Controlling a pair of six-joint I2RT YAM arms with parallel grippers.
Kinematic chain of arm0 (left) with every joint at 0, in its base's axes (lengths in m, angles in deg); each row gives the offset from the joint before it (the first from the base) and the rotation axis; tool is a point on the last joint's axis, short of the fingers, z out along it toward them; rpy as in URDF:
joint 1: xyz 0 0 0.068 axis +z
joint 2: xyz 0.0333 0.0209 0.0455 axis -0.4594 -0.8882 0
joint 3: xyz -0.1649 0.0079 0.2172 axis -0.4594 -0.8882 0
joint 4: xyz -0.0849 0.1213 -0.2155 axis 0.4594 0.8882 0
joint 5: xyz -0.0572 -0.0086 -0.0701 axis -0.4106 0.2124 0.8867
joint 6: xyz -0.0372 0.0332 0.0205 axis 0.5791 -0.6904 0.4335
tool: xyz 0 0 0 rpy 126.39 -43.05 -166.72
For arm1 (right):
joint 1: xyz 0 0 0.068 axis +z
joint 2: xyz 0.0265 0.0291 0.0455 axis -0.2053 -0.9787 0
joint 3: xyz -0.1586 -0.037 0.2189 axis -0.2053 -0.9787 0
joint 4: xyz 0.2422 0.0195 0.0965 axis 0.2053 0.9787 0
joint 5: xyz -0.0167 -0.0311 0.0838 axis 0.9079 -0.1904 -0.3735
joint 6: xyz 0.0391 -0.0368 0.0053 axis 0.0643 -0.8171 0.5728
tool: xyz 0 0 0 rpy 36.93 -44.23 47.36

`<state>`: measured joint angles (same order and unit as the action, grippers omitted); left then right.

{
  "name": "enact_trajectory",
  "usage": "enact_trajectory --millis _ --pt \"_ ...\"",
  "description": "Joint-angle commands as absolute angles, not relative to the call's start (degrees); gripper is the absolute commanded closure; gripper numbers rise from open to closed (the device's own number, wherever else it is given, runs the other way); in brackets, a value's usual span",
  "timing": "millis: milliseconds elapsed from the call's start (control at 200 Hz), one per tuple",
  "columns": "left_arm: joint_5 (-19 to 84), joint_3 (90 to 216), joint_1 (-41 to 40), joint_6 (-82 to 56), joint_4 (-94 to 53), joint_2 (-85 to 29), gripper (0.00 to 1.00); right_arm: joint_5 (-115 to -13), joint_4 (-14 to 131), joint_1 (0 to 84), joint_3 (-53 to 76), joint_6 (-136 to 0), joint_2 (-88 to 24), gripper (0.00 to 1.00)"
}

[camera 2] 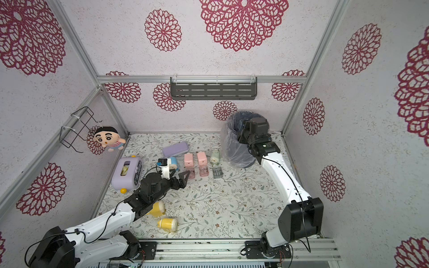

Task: Take out the pencil sharpener tray and clean the shavings
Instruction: Pour the shavings into the trash bin.

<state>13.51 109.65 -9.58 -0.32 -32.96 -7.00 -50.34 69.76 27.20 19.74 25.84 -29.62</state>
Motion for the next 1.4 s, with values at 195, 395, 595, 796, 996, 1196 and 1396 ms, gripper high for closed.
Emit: enact_trajectory --millis 195,395,595,796,996,1196,1396 --pt "12.67 110.59 -10.19 -0.97 -33.93 -5.89 0.03 -47.79 70.53 28.37 23.07 23.37 -28.7 0.63" --pt "12.67 110.59 -10.26 -1.0 -33.91 -5.92 0.03 -48.41 67.94 28.32 17.72 24.88 -28.44 0.63" --pt "12.56 110.59 -10.27 -0.96 -33.98 -5.9 0.03 -47.79 69.97 28.8 23.3 22.84 -29.16 0.63" --pt "12.63 110.5 -10.27 -0.96 -34.17 -6.11 0.03 -47.07 69.76 28.77 20.9 22.53 -27.65 0.63" --pt "12.49 110.42 -10.27 -1.03 -34.04 -5.74 0.03 -47.8 67.16 28.77 15.57 24.26 -27.22 0.63" --pt "12.39 110.41 -10.27 -1.03 -34.06 -5.62 0.02 -47.81 67.66 28.85 19.29 23.17 -27.75 0.63" --pt "12.06 110.37 -10.27 -1.12 -34.0 -5.47 0.03 -47.18 67.54 28.66 18.94 22.17 -26.91 0.63"
